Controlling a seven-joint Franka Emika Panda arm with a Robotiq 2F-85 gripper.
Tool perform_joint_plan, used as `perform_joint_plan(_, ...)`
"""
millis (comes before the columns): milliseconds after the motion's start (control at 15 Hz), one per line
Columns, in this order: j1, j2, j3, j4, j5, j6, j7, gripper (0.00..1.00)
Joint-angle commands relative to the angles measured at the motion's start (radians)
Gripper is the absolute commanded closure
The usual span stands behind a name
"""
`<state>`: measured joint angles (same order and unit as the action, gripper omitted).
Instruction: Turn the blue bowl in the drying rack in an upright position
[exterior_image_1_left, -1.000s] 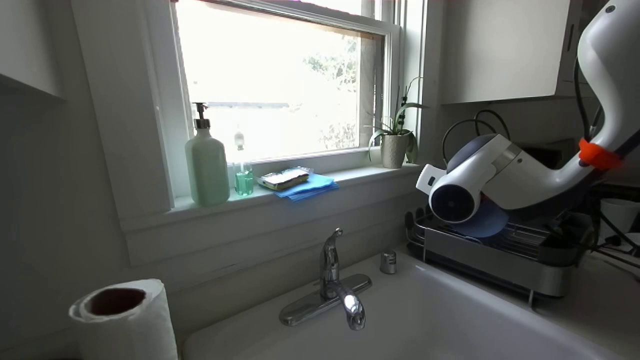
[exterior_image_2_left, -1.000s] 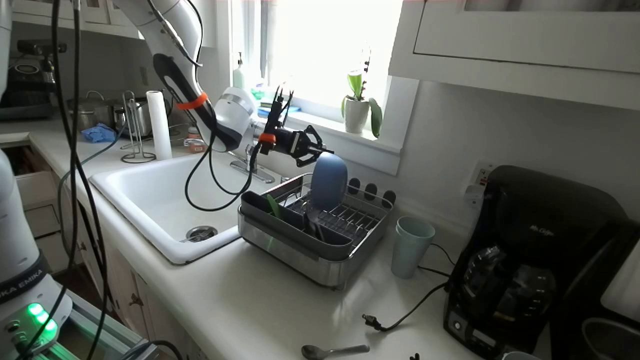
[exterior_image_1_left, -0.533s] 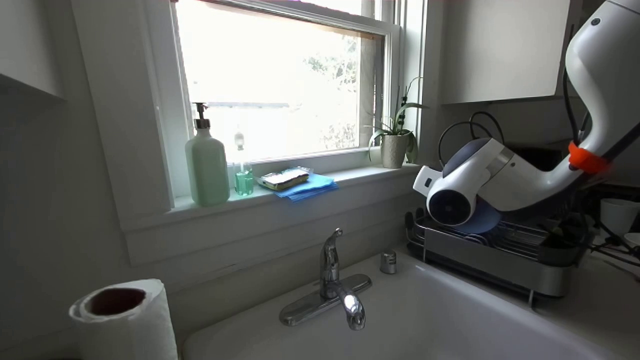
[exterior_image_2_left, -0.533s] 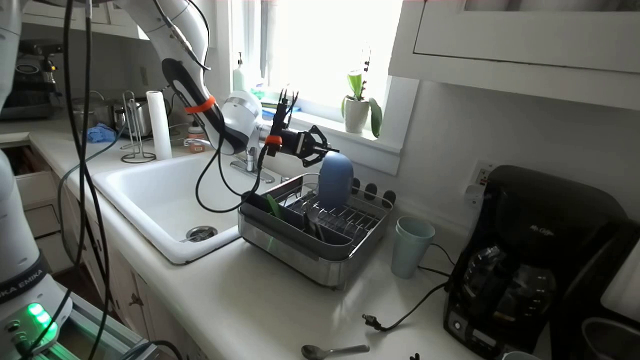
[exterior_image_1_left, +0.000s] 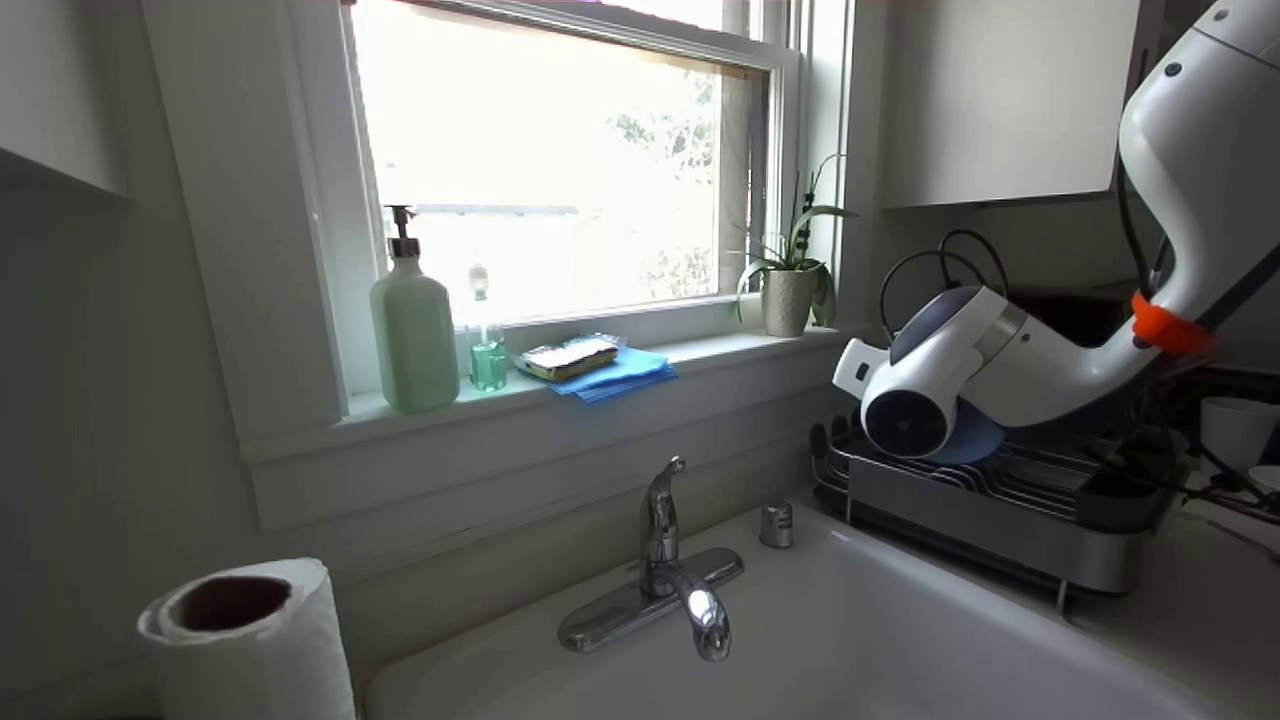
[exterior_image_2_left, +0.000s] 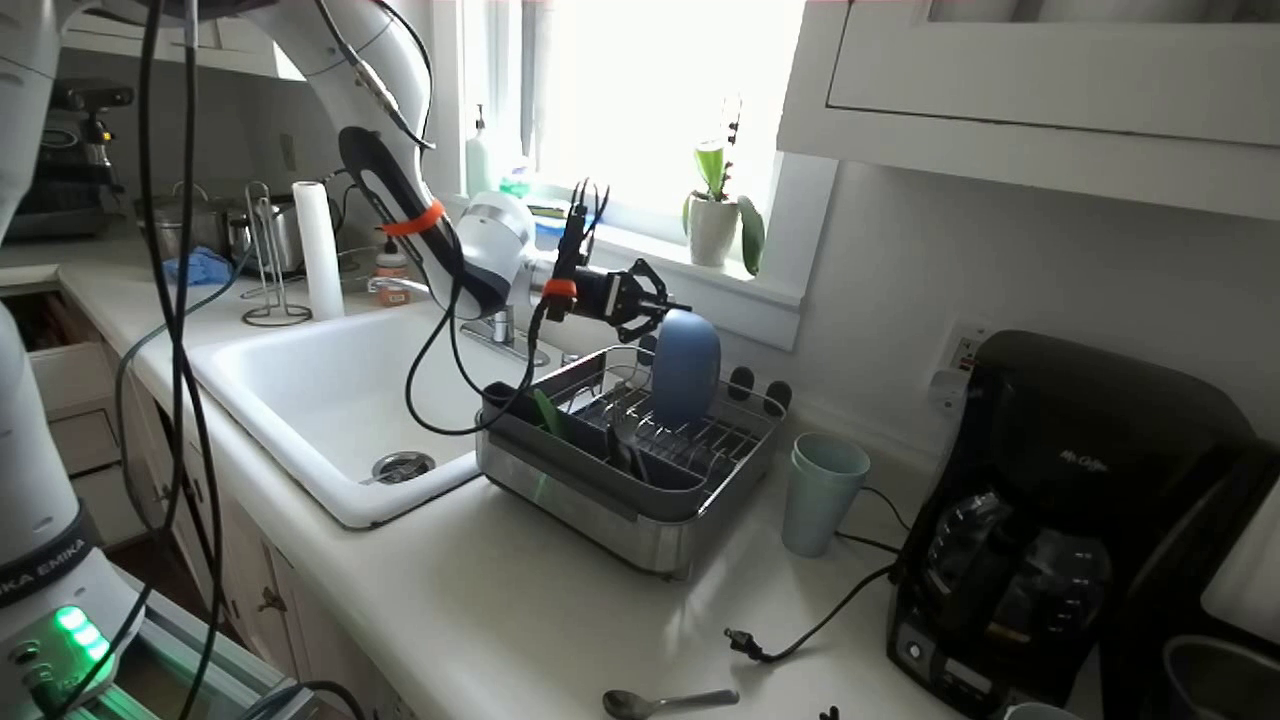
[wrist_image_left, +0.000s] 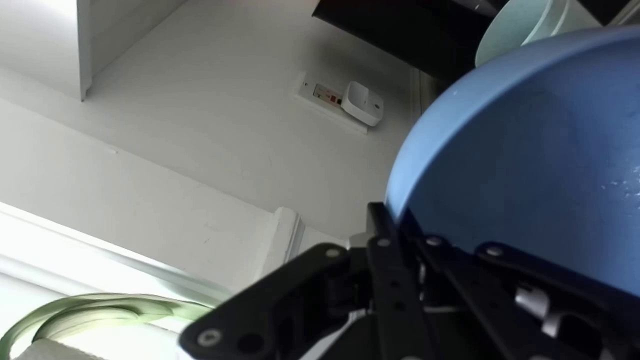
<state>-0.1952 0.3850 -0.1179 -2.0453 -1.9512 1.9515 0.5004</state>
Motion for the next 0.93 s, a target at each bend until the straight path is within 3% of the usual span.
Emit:
perform_joint_plan(0,-0.008,0.008,0.006,0.011,-0.006,0.003,0.004,0.99)
perform_joint_plan(733,0.013,0.015,0.027,-0.007,0.017,-0.03,-0.011,0.99)
perform_joint_plan(800,0.014,0.017,0.028,-0.007,0.018,-0.034,-0.01,0.93)
perform_joint_plan(867,0.016,0.019,0.029,-0.007,0.017,-0.038,-0.011,0.77)
